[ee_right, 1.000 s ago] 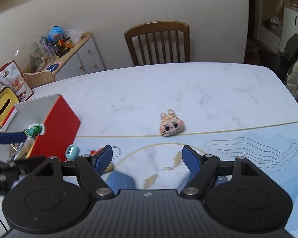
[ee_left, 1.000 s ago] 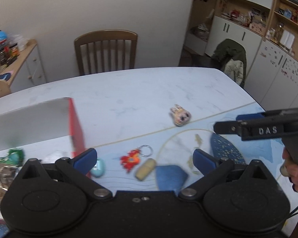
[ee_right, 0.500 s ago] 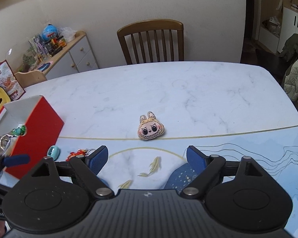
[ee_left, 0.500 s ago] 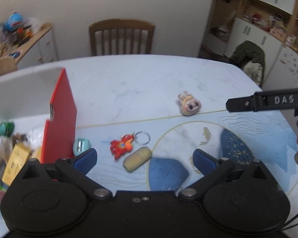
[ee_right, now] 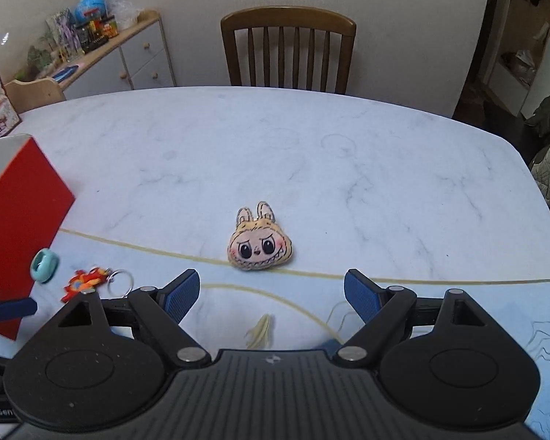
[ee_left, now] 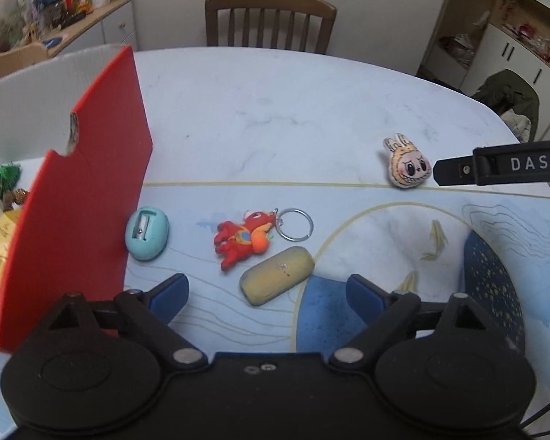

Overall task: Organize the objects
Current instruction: 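Grasp the yellow-green oval with the left tool while the right tool grasps the bunny plush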

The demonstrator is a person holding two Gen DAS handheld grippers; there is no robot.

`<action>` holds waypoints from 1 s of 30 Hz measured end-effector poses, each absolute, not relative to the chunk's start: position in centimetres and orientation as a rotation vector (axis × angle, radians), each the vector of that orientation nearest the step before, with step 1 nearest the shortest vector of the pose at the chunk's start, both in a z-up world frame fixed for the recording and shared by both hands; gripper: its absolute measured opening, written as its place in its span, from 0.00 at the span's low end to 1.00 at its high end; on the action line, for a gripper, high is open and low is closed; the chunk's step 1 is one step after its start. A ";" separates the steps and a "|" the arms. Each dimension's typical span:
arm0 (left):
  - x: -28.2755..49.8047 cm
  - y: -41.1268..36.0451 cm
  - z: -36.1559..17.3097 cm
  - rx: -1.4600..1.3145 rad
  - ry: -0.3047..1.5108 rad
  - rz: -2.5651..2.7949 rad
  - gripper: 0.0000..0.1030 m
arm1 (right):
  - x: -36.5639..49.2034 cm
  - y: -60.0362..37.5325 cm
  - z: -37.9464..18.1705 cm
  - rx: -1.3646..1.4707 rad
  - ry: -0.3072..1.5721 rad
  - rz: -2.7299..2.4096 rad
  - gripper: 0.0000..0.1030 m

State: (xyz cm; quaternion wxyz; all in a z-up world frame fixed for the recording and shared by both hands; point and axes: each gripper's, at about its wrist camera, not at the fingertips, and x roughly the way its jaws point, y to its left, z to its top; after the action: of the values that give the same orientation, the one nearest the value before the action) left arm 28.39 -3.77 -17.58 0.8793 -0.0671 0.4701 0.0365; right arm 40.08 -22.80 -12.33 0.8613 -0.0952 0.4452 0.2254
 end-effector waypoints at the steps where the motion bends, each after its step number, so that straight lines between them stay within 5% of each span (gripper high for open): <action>1: 28.6 -3.8 -17.7 -0.145 0.984 0.073 0.87 | 40.3 -22.6 -12.5 -0.202 0.936 0.472 0.84; 17: 29.7 -4.4 -18.7 -0.171 1.002 0.105 0.67 | 43.0 -20.3 -15.6 -0.199 0.958 0.430 0.83; 25: 29.6 -4.6 -18.5 -0.138 0.994 0.103 0.46 | 43.3 -19.6 -16.1 -0.212 0.967 0.427 0.58; 30: 29.3 -4.6 -18.5 -0.124 0.986 0.090 0.45 | 42.8 -20.0 -16.1 -0.216 0.955 0.419 0.50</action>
State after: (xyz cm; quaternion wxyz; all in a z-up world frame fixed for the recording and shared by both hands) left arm 29.29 -4.63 -18.45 0.8781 -0.0593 0.4729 0.0432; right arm 42.81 -19.99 -16.10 0.8616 -0.1030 0.4552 0.1997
